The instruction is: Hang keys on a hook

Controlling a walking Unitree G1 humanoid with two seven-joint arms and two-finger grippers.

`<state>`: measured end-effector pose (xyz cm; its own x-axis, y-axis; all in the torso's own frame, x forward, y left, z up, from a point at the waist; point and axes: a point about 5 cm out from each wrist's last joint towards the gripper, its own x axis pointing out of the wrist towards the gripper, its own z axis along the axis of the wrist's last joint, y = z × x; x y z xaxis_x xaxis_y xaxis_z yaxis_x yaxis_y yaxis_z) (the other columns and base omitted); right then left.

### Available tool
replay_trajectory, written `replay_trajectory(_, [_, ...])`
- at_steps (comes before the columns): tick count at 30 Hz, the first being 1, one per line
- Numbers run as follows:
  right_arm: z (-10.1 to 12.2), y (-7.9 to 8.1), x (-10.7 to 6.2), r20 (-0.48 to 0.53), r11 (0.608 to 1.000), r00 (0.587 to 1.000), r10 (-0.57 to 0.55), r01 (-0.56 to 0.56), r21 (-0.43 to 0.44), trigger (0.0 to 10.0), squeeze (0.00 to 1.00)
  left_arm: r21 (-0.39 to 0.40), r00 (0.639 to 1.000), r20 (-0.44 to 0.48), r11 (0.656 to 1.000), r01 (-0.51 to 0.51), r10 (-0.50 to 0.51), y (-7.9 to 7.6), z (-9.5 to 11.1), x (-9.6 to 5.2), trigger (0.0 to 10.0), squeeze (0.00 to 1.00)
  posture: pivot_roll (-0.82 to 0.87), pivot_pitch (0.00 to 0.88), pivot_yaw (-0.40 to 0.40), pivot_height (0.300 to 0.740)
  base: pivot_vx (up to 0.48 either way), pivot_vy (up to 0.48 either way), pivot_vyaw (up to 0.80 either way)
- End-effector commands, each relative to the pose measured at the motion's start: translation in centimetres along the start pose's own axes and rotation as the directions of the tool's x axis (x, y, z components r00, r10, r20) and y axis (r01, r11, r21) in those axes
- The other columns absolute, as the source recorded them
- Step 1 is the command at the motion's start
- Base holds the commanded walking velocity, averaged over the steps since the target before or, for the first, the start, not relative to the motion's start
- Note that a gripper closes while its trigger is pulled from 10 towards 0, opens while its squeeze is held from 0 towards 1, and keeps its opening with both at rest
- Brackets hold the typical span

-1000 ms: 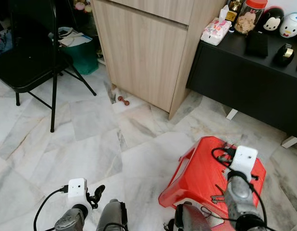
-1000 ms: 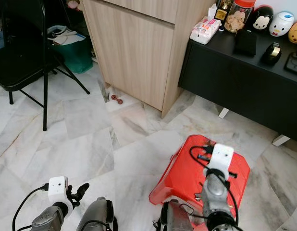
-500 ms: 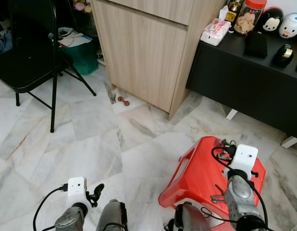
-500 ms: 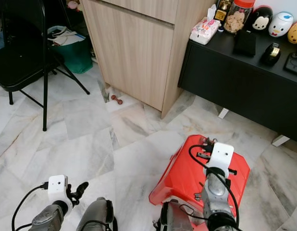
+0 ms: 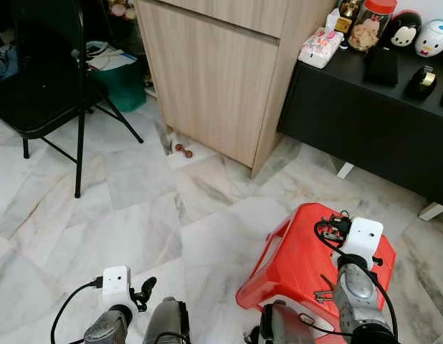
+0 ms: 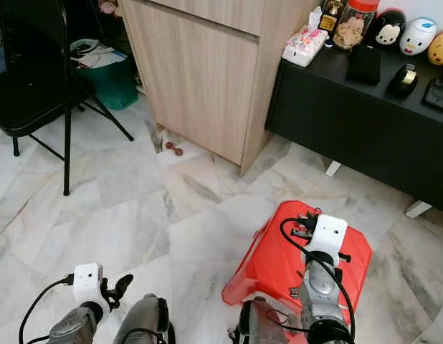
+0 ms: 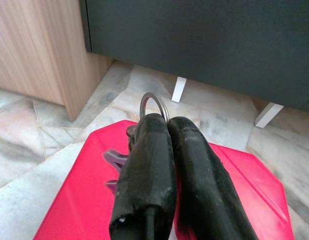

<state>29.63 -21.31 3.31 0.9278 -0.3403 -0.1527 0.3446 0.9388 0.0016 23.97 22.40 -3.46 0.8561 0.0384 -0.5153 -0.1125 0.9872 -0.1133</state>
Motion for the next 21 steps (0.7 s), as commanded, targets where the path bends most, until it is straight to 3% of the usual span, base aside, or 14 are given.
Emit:
replay_trajectory(1, [0.0,0.0,-0.2,0.004,1.000,1.000,0.000,0.000,0.011,10.0,0.00,-0.007,0.999,-0.043,1.000,-0.006,0.005,0.3,-1.4,-0.6,10.0,0.00,0.13,0.182,-0.046,0.646,0.000,0.000,0.00])
replay_trajectory(21, [0.2,1.1,-0.2,0.008,0.999,0.999,0.036,-0.036,0.026,10.0,0.00,-0.022,1.000,-0.031,1.000,-0.007,0.007,0.5,-0.9,-0.4,10.0,0.00,0.13,0.150,-0.047,0.646,0.000,0.000,0.00])
